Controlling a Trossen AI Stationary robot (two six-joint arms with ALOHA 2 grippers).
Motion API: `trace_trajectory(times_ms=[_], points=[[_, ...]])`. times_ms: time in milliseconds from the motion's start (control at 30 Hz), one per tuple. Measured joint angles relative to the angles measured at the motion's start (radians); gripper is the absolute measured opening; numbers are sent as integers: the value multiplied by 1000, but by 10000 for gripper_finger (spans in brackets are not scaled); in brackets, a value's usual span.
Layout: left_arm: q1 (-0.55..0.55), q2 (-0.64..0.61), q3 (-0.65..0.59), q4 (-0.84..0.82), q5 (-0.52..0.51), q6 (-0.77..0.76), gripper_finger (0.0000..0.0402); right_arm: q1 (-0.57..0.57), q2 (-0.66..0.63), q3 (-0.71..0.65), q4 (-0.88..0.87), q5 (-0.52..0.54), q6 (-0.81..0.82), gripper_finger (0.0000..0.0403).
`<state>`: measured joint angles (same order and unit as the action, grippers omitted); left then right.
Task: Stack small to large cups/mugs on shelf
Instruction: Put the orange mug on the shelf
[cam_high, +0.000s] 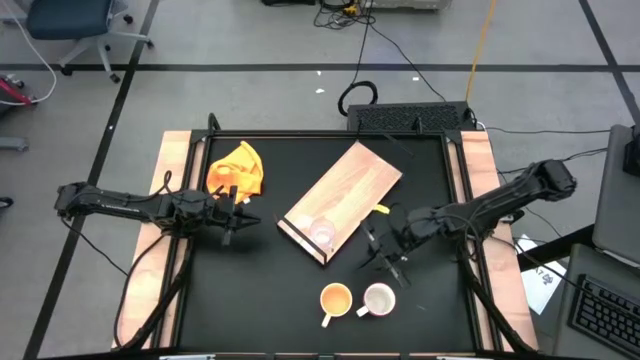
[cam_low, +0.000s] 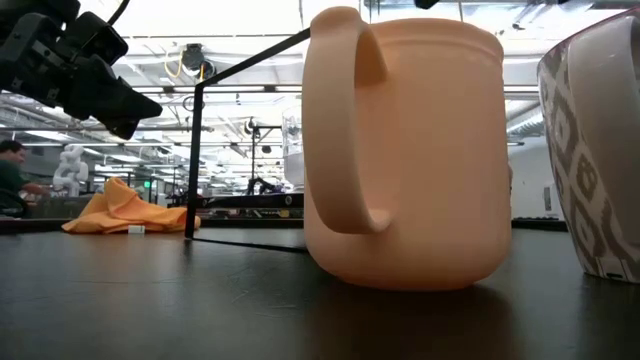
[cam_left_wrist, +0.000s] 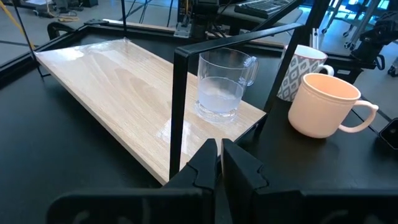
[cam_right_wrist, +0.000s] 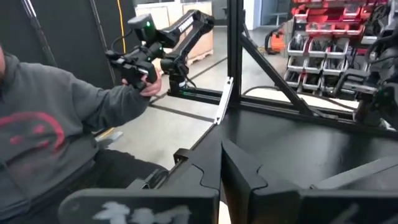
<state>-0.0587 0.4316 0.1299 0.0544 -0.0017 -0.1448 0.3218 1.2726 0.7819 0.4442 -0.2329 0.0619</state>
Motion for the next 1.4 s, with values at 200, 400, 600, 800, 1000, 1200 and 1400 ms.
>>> trace_trajectory(times_ms=[200,400,600,800,1000,1200,1400], points=[[0,0,0,1,0,0,26,1,32,13,23,-4,-14,0],[0,0,0,2,0,1,26,1,60,14,183,-4,-4,0],[0,0,0,2,0,0,26,1,69,22,225,-4,-12,0],[0,0,0,2,0,1,26,7,117,96,194,-8,-25,0],[0,0,0,2,0,1,26,8,217,208,85,-9,-39,0],[0,0,0,2,0,1,26,13,267,257,3,-9,-38,0],[0,0,0,2,0,2,26,14,262,257,14,-8,-36,0]])
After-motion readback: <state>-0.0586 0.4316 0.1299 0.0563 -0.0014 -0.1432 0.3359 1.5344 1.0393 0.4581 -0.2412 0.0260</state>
